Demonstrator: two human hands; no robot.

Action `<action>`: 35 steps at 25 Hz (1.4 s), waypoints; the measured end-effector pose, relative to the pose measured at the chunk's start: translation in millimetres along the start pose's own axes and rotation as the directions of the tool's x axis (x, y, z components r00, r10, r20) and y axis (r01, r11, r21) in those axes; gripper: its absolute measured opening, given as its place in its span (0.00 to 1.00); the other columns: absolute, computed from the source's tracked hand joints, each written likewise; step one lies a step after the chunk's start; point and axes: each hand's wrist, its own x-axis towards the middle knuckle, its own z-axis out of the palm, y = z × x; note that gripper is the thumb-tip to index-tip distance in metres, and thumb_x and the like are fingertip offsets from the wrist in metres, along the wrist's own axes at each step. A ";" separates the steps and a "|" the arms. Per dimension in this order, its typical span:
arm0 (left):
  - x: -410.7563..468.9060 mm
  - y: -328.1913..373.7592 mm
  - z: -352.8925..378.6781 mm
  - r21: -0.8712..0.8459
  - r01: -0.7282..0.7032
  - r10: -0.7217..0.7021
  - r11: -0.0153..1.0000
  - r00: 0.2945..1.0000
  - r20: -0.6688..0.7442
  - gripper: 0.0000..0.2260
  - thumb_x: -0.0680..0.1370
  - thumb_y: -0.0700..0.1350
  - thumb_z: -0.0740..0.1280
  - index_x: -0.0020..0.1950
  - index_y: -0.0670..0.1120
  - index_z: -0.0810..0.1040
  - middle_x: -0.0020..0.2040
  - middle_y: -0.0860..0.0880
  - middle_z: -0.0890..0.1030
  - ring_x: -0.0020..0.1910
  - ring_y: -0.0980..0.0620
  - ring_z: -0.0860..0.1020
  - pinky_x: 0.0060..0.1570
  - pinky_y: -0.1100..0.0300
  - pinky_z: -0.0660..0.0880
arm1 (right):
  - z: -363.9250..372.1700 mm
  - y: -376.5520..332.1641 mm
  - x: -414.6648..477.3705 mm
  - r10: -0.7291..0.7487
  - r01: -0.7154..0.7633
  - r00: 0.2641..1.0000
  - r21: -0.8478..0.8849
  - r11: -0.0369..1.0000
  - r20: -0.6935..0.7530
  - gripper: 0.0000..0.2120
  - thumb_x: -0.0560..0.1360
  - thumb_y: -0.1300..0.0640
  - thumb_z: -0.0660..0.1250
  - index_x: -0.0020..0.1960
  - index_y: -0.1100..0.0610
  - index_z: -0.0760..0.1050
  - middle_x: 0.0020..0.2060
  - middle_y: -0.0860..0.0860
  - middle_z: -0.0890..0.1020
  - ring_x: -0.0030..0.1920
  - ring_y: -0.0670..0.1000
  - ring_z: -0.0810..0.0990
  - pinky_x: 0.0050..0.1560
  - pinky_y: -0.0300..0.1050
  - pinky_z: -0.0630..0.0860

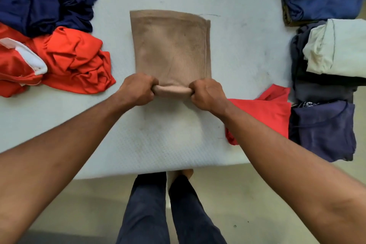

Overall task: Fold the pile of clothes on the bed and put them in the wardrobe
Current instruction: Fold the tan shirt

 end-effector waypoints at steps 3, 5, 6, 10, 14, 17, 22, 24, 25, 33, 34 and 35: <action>-39.8 13.4 4.1 -0.238 0.063 -0.015 0.969 0.980 0.197 0.02 0.67 0.43 0.64 0.34 0.50 0.73 0.34 0.50 0.79 0.40 0.44 0.78 0.36 0.59 0.66 | 8.6 -3.6 -41.0 -0.022 0.010 0.984 0.065 0.998 0.179 0.08 0.71 0.60 0.64 0.44 0.56 0.82 0.43 0.58 0.83 0.45 0.61 0.80 0.43 0.46 0.66; -74.7 21.7 22.2 -0.491 0.160 0.018 0.856 0.940 0.339 0.06 0.64 0.44 0.59 0.31 0.48 0.75 0.30 0.53 0.77 0.36 0.49 0.76 0.34 0.60 0.67 | 17.5 1.0 -73.0 -0.056 -0.018 0.923 0.189 0.982 0.380 0.08 0.70 0.62 0.63 0.33 0.55 0.73 0.35 0.58 0.80 0.38 0.58 0.77 0.39 0.47 0.66; -89.0 22.0 34.9 -0.549 0.198 0.016 0.812 0.933 0.360 0.07 0.66 0.42 0.59 0.32 0.47 0.76 0.31 0.52 0.78 0.36 0.49 0.76 0.34 0.60 0.68 | 20.7 3.8 -85.8 -0.093 -0.006 0.905 0.232 0.973 0.416 0.10 0.69 0.64 0.62 0.31 0.56 0.68 0.32 0.59 0.78 0.35 0.58 0.75 0.37 0.49 0.68; -87.8 9.1 53.4 -0.677 0.218 -0.117 0.703 0.974 0.193 0.11 0.66 0.43 0.59 0.38 0.51 0.82 0.37 0.54 0.83 0.42 0.51 0.81 0.43 0.59 0.74 | 10.6 12.3 -75.2 -0.017 -0.094 0.954 0.352 0.931 0.299 0.04 0.70 0.63 0.62 0.40 0.59 0.76 0.35 0.57 0.82 0.34 0.58 0.81 0.35 0.52 0.79; -38.0 -10.4 23.6 -0.799 0.171 -0.317 0.576 0.948 -0.026 0.11 0.65 0.46 0.60 0.40 0.54 0.81 0.41 0.56 0.83 0.45 0.53 0.81 0.48 0.57 0.76 | -24.8 14.6 -15.2 0.068 -0.063 0.998 0.383 0.922 0.001 0.13 0.64 0.57 0.60 0.44 0.57 0.79 0.39 0.51 0.83 0.43 0.55 0.80 0.45 0.51 0.79; -9.5 -19.5 5.1 -0.781 0.140 -0.378 0.609 0.916 -0.131 0.13 0.66 0.46 0.60 0.44 0.53 0.81 0.39 0.56 0.81 0.41 0.54 0.79 0.44 0.57 0.74 | -42.0 17.7 18.6 0.107 -0.088 0.994 0.434 0.897 -0.020 0.15 0.67 0.61 0.61 0.48 0.51 0.83 0.45 0.47 0.84 0.49 0.50 0.80 0.50 0.48 0.77; 6.1 -27.6 7.2 -0.586 0.064 -0.352 0.808 0.849 -0.393 0.20 0.69 0.42 0.59 0.59 0.46 0.79 0.52 0.46 0.80 0.51 0.48 0.77 0.54 0.54 0.73 | -16.6 30.7 52.1 0.166 -0.113 0.984 0.474 0.873 -0.071 0.18 0.72 0.60 0.61 0.56 0.49 0.83 0.54 0.46 0.84 0.56 0.48 0.80 0.54 0.44 0.73; 1.2 -27.4 11.7 -0.412 0.048 -0.282 0.910 0.800 -0.530 0.23 0.72 0.41 0.60 0.66 0.47 0.77 0.64 0.43 0.76 0.64 0.43 0.73 0.66 0.49 0.68 | -3.6 34.4 49.3 0.204 -0.124 0.955 0.338 0.933 -0.213 0.17 0.76 0.55 0.62 0.62 0.49 0.80 0.61 0.49 0.82 0.62 0.53 0.78 0.61 0.51 0.72; -3.6 -23.0 14.1 -0.329 0.023 -0.214 0.944 0.802 -0.558 0.23 0.73 0.42 0.61 0.69 0.48 0.75 0.69 0.43 0.73 0.70 0.42 0.69 0.70 0.47 0.65 | 1.7 32.8 42.4 0.217 -0.129 0.915 0.263 0.956 -0.340 0.16 0.77 0.54 0.63 0.64 0.50 0.80 0.63 0.51 0.80 0.64 0.55 0.77 0.63 0.54 0.71; -17.3 11.2 90.4 0.067 -0.011 0.032 0.998 0.948 -0.317 0.30 0.82 0.62 0.54 0.82 0.53 0.55 0.83 0.42 0.50 0.82 0.41 0.47 0.77 0.37 0.47 | 86.4 -20.8 3.8 0.051 -0.039 0.933 0.041 0.998 -0.356 0.28 0.83 0.42 0.54 0.81 0.49 0.61 0.82 0.55 0.59 0.82 0.57 0.54 0.80 0.63 0.50; -12.1 7.5 96.5 0.071 0.016 0.006 0.997 0.952 -0.307 0.32 0.81 0.65 0.53 0.82 0.54 0.53 0.83 0.42 0.49 0.81 0.40 0.46 0.77 0.37 0.46 | 92.6 -10.5 9.2 0.111 -0.097 0.934 0.060 0.993 -0.339 0.29 0.83 0.39 0.53 0.82 0.47 0.58 0.82 0.54 0.56 0.82 0.57 0.52 0.80 0.64 0.49; -6.8 5.2 98.4 0.080 0.038 -0.013 0.996 0.955 -0.295 0.33 0.80 0.67 0.52 0.83 0.55 0.52 0.83 0.42 0.48 0.81 0.38 0.45 0.77 0.37 0.45 | 94.6 -0.9 14.0 0.150 -0.130 0.937 0.084 0.988 -0.315 0.30 0.82 0.37 0.53 0.82 0.45 0.56 0.83 0.54 0.54 0.83 0.57 0.50 0.79 0.65 0.48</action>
